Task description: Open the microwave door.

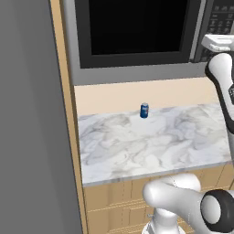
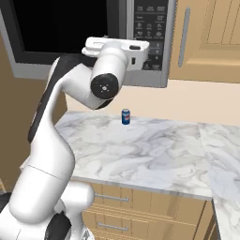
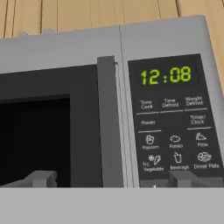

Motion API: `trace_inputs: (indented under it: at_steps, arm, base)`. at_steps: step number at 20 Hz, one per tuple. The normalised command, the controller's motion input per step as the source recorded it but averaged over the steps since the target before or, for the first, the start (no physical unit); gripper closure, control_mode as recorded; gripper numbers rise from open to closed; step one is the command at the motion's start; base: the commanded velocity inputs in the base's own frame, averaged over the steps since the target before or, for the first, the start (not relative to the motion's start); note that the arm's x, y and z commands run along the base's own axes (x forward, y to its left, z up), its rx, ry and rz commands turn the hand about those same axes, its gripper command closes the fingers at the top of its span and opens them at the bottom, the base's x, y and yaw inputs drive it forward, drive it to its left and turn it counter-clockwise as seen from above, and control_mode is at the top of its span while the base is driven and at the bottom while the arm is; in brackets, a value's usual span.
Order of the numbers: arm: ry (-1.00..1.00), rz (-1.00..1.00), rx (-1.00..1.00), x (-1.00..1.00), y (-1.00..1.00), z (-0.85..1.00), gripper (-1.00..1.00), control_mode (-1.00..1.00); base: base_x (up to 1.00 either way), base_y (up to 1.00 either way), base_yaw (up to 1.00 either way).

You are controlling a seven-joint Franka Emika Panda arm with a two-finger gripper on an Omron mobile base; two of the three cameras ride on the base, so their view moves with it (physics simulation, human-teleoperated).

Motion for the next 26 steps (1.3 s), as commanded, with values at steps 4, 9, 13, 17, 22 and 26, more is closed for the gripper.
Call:
trace_inputs:
  at_steps: [4,9,13,17,22,26]
  arm:
    - [0.03,0.0,0.0,0.68,-0.15,-0.06,-1.0,-1.0]
    - [0.02,0.0,0.0,0.62,-0.02,-0.19,-1.0,-1.0]
    - [0.0,0.0,0.0,0.57,0.0,-0.29,-1.0,-1.0]
    - [0.0,0.0,0.0,0.58,0.0,-0.08,-1.0,-1.0]
    - [0.0,0.0,0.0,0.56,0.0,0.0,-1.0,-1.0]
    - [0.02,0.0,0.0,0.48,0.0,0.0,1.0,-1.0]
  base:
    - [0.0,0.0,0.0]
    - [0.0,0.0,0.0]
    - [0.0,0.0,0.0]
    - [0.0,0.0,0.0]
    - [0.0,0.0,0.0]
    - [0.0,0.0,0.0]
